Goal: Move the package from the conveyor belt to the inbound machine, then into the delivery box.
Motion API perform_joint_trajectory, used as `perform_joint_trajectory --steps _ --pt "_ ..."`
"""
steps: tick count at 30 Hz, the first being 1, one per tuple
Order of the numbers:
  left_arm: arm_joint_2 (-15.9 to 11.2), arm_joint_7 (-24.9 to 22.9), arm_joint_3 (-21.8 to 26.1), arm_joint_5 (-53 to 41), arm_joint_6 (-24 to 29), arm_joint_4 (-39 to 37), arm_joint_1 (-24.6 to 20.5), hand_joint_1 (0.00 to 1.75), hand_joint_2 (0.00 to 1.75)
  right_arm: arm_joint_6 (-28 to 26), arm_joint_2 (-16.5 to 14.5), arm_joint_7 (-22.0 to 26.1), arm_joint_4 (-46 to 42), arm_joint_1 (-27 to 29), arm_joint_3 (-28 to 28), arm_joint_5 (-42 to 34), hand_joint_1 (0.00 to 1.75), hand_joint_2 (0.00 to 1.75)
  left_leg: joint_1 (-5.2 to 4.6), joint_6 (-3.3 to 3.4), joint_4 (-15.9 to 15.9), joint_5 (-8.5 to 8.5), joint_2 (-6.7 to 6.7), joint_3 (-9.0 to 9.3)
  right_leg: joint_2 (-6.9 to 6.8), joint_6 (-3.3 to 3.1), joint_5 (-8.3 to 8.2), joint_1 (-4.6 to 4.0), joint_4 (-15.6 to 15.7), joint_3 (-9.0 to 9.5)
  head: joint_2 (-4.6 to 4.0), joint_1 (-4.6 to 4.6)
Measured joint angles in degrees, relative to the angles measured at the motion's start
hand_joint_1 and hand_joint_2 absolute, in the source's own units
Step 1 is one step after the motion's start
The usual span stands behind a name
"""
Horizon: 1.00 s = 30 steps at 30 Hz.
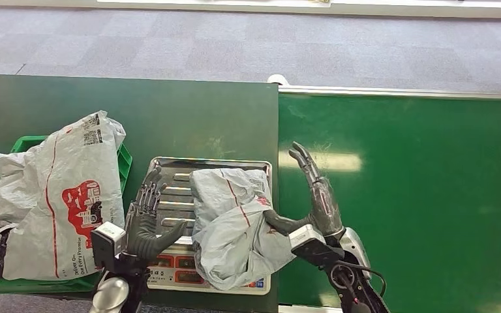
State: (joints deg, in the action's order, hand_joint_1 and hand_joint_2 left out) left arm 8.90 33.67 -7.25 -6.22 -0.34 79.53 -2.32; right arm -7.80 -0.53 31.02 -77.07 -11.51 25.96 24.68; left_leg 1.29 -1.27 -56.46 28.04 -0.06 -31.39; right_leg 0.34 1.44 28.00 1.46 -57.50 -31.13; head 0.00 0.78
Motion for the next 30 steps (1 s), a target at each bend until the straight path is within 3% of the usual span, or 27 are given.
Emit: perform_joint_trajectory --steps 12,23,30 --pt "0.09 0.04 0.33 -0.78 0.06 1.04 0.58 0.00 1.75 11.64 -2.12 2.93 -2.66 4.81 -11.65 -12.52 0.00 1.75 0.00 0.00 0.00 0.00 0.00 0.01 0.00 0.00 0.00 0.00 0.00 0.00 0.00 -0.01" --pt "0.08 0.42 0.89 -2.71 1.40 2.17 0.82 0.00 1.75 15.27 -3.45 3.04 -2.23 5.24 -16.16 -15.13 0.00 1.75 0.00 0.00 0.00 0.00 0.01 0.01 0.01 0.00 0.00 0.00 0.00 0.00 0.00 0.00" --pt "-0.17 2.82 -0.28 -9.09 2.33 3.55 1.25 0.00 1.75 15.53 -3.90 2.86 -1.34 5.11 -16.93 -14.96 0.00 1.75 0.00 0.00 0.00 0.00 0.01 0.00 0.01 0.00 0.00 0.00 0.00 0.01 0.00 -0.01"
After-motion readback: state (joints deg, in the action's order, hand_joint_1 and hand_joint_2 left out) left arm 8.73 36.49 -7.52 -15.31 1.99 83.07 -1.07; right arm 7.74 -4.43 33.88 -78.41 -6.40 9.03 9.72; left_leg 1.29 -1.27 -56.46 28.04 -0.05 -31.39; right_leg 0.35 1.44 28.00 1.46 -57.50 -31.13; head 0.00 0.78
